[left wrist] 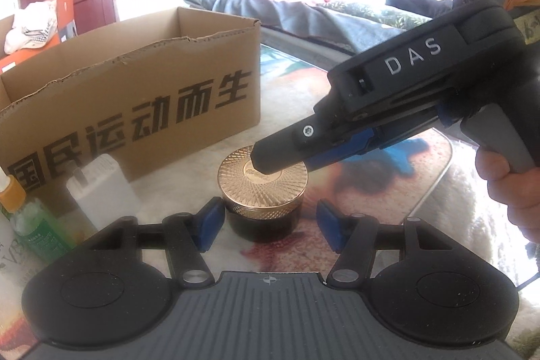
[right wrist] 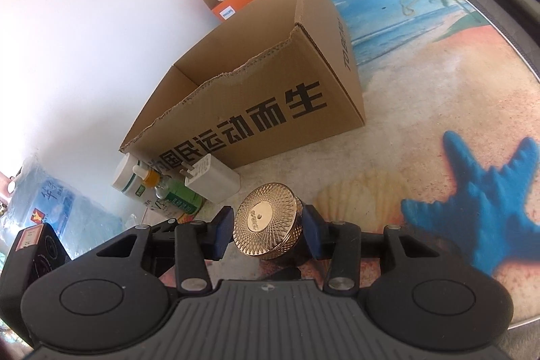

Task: Organize rigid objects
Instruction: 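Grasp the gold-lidded black jar with the right tool, then carry the gold-lidded jar with the right tool into the box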

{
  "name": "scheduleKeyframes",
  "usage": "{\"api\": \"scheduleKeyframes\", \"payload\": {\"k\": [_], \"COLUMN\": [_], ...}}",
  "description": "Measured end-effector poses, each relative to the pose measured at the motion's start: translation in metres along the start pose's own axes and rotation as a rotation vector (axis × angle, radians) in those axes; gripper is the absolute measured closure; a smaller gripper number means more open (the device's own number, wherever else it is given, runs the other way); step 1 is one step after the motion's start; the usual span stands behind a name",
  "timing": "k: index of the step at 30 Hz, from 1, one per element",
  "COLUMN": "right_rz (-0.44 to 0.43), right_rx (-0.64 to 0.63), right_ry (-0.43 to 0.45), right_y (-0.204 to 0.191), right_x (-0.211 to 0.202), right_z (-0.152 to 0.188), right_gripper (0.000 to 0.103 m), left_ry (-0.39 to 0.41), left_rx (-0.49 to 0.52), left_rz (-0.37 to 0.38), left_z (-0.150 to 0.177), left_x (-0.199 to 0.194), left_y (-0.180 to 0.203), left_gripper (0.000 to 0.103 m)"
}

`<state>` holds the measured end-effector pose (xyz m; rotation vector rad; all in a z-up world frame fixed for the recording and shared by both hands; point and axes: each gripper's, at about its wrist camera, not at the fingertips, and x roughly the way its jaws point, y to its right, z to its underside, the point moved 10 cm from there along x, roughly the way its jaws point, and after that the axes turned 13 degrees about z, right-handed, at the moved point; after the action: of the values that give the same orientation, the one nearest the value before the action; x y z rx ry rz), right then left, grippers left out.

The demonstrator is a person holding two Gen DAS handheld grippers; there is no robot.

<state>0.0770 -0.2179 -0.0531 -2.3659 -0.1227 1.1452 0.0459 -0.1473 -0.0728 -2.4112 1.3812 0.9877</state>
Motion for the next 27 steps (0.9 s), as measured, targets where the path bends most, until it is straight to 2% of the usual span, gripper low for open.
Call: {"api": "scheduleKeyframes", "payload": {"k": [2, 9, 19, 24, 27], "right_rz": [0.002, 0.035, 0.026, 0.009, 0.006], "right_rx": [0.004, 0.020, 0.041, 0.050, 0.051], "right_ry": [-0.001, -0.001, -0.021, -0.025, -0.023], "right_y": [0.001, 0.008, 0.010, 0.008, 0.008], "right_x": [0.000, 0.006, 0.015, 0.017, 0.018], "right_z": [0.000, -0.003, 0.002, 0.002, 0.002], "right_gripper": [0.056, 0.056, 0.054, 0.053, 0.053], "left_ry": [0.000, -0.030, -0.043, -0.035, -0.024], "left_rx": [0.004, 0.042, 0.029, 0.029, 0.017], "left_rz": [-0.002, -0.037, -0.031, -0.026, -0.022], "left_z": [0.001, 0.002, 0.000, -0.004, -0.007], "left_x": [0.002, 0.012, 0.032, 0.039, 0.040], "left_y": [0.000, 0.000, -0.003, 0.000, 0.001], "left_gripper": [0.042, 0.031, 0.030, 0.033, 0.045]}}
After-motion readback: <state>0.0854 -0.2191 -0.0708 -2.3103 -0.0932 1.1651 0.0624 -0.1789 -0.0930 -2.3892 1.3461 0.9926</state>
